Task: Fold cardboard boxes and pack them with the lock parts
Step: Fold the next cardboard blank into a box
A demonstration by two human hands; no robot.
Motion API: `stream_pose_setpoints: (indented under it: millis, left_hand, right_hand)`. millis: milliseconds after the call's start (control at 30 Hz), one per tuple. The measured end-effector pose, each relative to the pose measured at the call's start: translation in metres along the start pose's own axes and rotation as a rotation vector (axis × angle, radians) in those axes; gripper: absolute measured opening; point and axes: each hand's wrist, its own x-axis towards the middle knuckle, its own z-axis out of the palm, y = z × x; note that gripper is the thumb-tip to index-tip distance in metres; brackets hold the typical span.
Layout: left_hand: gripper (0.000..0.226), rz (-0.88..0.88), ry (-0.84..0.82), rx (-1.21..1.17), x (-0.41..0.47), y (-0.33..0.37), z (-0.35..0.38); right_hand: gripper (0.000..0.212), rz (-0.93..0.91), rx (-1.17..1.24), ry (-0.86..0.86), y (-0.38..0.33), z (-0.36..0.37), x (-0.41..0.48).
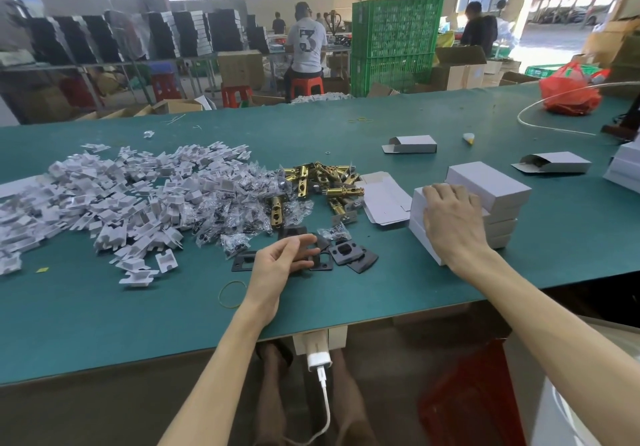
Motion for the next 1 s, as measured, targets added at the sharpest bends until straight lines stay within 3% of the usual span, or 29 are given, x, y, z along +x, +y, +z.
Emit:
stream_pose_setpoints:
  millis: [200, 333, 467, 600, 800, 1000]
  left_hand:
    - [0.030, -0.005, -0.008, 0.006, 0.002, -0.001, -0.001]
    - [0.030, -0.005, -0.005, 0.002, 0.002, -0.001, -0.001]
    - [0.030, -0.012, 0.005, -0.001, 0.002, 0.000, 0.000]
    - [0.030, -0.021, 0.014, -0.016, 0.002, 0.001, 0.001]
    - [0.030, -0.024, 0.019, -0.030, 0.002, 0.001, 0.002]
    - [0.030, -0.027, 0.013, -0.026, 0.003, 0.001, 0.002]
  right_hand:
    - [0.029, -0.081, -0.046, 0.025, -0.015, 0.000, 0.008]
    - [0.041, -0.223, -0.049, 0.041, -0.037, 0.010, 0.012]
    - [0.042, -0.324, -0.054, -0.050, -0.057, 0.021, 0.019]
    - [0.052, -0.296, -0.078, -0.184, -0.071, 0.028, 0.029]
    - [0.023, -0.226, -0.108, -0.219, -0.077, 0.031, 0.034]
    - [0.030, -0.241, -0.093, -0.209, -0.077, 0.024, 0.043]
